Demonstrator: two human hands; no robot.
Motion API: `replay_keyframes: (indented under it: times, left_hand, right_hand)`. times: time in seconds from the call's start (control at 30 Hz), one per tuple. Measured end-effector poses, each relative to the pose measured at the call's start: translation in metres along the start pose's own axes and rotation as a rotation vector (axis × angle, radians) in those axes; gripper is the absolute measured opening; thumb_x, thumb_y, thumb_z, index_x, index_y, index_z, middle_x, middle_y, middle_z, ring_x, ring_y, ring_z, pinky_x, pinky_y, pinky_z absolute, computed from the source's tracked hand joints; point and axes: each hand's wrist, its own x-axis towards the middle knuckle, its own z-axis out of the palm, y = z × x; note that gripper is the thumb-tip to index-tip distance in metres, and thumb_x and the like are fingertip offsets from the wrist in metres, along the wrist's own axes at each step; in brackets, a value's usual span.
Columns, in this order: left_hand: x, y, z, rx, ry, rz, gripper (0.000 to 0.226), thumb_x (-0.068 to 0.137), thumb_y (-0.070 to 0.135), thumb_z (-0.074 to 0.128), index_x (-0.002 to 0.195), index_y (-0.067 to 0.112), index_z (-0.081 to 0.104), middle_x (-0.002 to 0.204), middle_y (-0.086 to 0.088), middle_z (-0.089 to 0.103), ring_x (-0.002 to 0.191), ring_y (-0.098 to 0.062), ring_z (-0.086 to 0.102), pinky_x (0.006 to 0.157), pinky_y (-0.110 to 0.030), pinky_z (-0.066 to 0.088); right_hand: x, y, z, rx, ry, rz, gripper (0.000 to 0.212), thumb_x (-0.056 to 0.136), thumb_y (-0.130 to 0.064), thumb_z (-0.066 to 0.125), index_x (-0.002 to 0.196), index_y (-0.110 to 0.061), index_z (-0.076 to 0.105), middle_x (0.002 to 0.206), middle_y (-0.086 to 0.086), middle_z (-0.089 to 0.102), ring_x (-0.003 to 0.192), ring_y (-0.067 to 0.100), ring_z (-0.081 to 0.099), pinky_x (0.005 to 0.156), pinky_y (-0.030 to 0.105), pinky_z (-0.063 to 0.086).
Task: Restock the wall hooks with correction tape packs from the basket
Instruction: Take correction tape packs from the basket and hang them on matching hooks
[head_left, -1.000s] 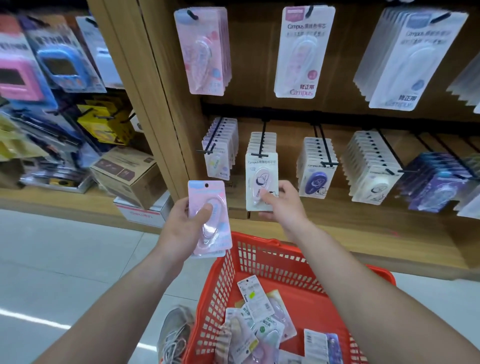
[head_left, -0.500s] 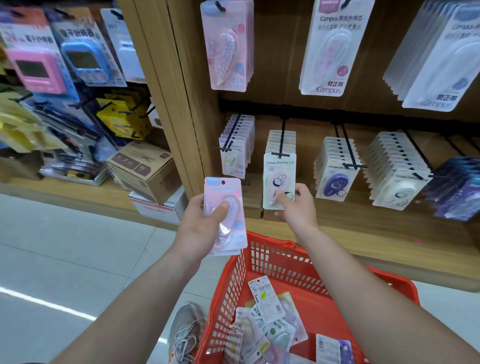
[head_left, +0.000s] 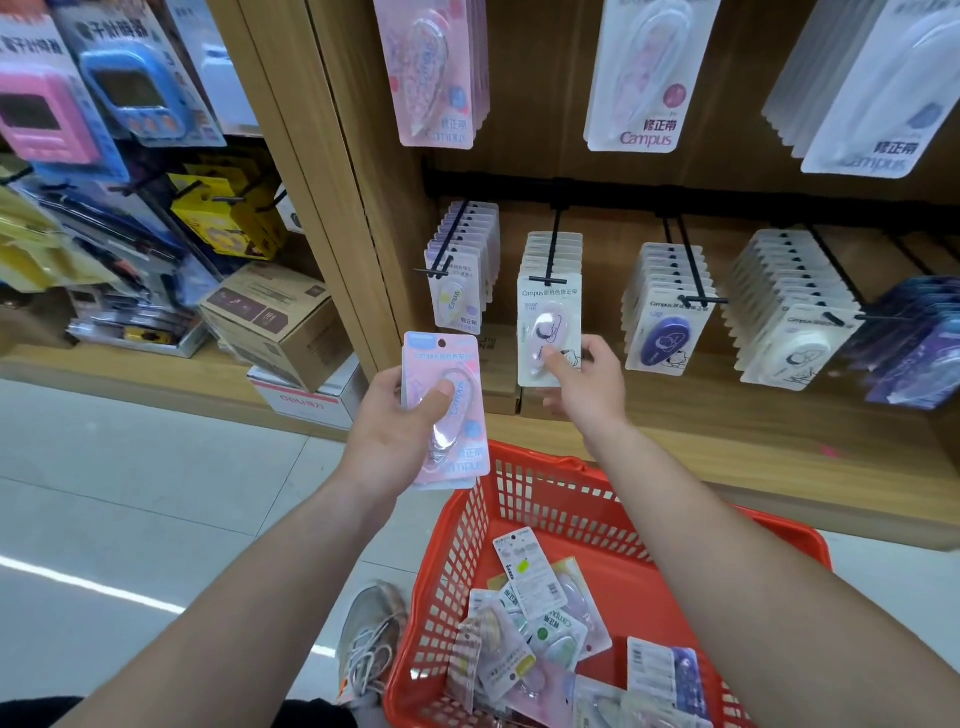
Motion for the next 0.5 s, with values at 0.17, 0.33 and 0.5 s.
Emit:
replay_keyframes:
  times: [0.17, 0.33, 0.5]
  left_hand:
    - [0.000, 0.001, 0.005, 0.016, -0.001, 0.013, 0.031, 0.097, 0.039, 0.066, 0.124, 0.028, 0.055, 0.108, 0.011, 0.068, 0.095, -0.014, 0.072, 0.067, -0.033, 0.060]
    - [0.002, 0.005, 0.011, 0.020, -0.005, 0.022, 0.039, 0.094, 0.037, 0.071, 0.128, 0.024, 0.060, 0.114, 0.004, 0.072, 0.098, -0.019, 0.074, 0.079, -0.044, 0.065]
    - [-0.006, 0.008, 0.024, -0.008, -0.046, 0.050, 0.039, 0.089, 0.029, 0.079, 0.123, 0.017, 0.064, 0.111, -0.001, 0.075, 0.098, -0.023, 0.075, 0.084, -0.050, 0.063]
  right_hand:
    - [0.024, -0.009, 0.009, -0.047, 0.065, 0.142, 0.027, 0.097, -0.042, 0.068, 0.112, -0.022, 0.057, 0.113, 0.002, 0.070, 0.080, 0.014, 0.073, 0.072, 0.036, 0.065]
    - [0.001, -0.008, -0.004, -0.272, 0.024, 0.174, 0.064, 0.095, -0.052, 0.063, 0.145, -0.017, 0.046, 0.141, 0.006, 0.055, 0.121, 0.029, 0.060, 0.099, 0.050, 0.055]
    - [-0.075, -0.018, -0.037, 0.096, -0.402, 0.133, 0.024, 0.104, -0.035, 0.058, 0.110, -0.014, 0.068, 0.101, 0.004, 0.077, 0.087, 0.020, 0.072, 0.072, 0.032, 0.058]
